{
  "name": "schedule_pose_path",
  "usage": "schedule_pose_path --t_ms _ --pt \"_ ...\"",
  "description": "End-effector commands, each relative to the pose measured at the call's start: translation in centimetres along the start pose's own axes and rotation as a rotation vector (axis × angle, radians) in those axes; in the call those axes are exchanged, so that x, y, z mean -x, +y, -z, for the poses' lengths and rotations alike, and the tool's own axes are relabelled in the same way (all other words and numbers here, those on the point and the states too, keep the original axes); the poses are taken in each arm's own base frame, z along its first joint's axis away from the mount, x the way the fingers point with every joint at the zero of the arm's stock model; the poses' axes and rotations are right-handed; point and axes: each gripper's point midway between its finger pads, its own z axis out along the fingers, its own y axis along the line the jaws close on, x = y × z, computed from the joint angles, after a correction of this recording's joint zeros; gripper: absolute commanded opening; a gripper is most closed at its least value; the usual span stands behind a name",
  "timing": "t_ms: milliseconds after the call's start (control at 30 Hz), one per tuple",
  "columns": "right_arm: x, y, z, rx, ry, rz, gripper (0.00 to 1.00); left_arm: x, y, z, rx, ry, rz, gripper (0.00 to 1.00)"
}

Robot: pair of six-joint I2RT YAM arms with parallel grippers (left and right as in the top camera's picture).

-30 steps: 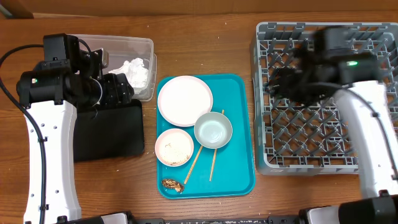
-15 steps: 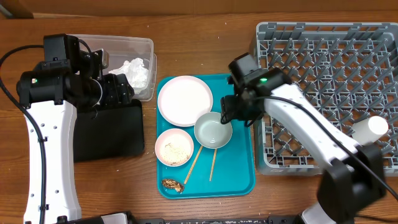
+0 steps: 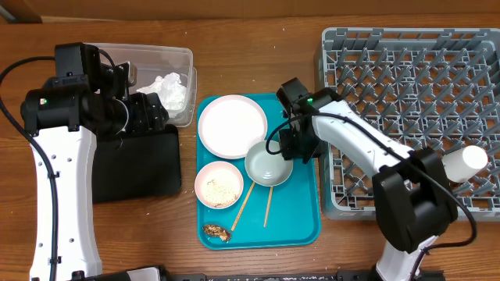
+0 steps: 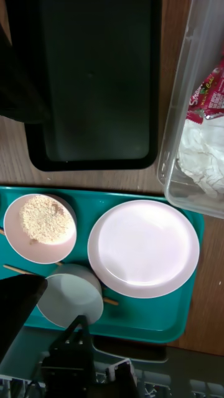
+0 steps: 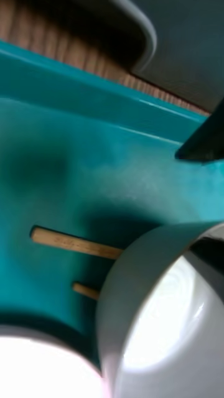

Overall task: Sort waste into correct bins and load items into the dishwasher
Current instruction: 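Grasp the grey bowl on the teal tray with the right gripper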

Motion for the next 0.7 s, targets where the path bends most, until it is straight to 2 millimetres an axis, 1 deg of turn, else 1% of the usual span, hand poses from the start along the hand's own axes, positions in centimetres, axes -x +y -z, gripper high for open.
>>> schedule_pose_path --t_ms 0,67,167,233,300,367,467,567,633,667 --pt "-0.4 0.2 -0.5 0.008 0.017 0.003 0.31 0.3 0.1 0.1 0.005 -0.008 0.002 0.80" --pt "-0.5 0.3 -0.5 0.008 0.018 0.003 0.22 0.3 0.1 0.1 0.005 -0.008 0.002 0.79" --pt "-0.6 0.4 -0.4 0.016 0.025 0.003 0.04 0.3 0.1 0.1 0.005 -0.008 0.002 0.79" --pt "-0.6 0.4 0.1 0.016 0.025 0.003 0.04 0.3 0.1 0.1 0.005 -0.008 0.002 0.79" --pt "-0.3 0.5 1.4 0.024 0.004 -0.001 0.04 0.3 0.1 0.1 0.005 -0.008 0.002 0.79" --pt "0.6 0.5 3.4 0.042 -0.042 -0.003 0.04 0.3 0.0 0.1 0.005 -0.010 0.001 0.79" --pt "2.4 0.3 7.9 0.077 -0.158 0.004 0.04 0.3 0.0 0.1 0.005 -0.010 0.001 0.79" --pt "4.3 -1.7 13.1 0.056 -0.309 -0.033 0.04 0.3 0.1 0.1 0.005 -0.010 0.001 0.79" --pt "5.4 -3.8 16.7 0.016 -0.426 -0.062 0.04 0.3 0.1 0.1 0.005 -0.010 0.001 0.79" --pt "5.8 -5.0 18.1 -0.017 -0.475 -0.087 0.04 0.3 0.1 0.1 0.005 -0.011 0.001 0.79"
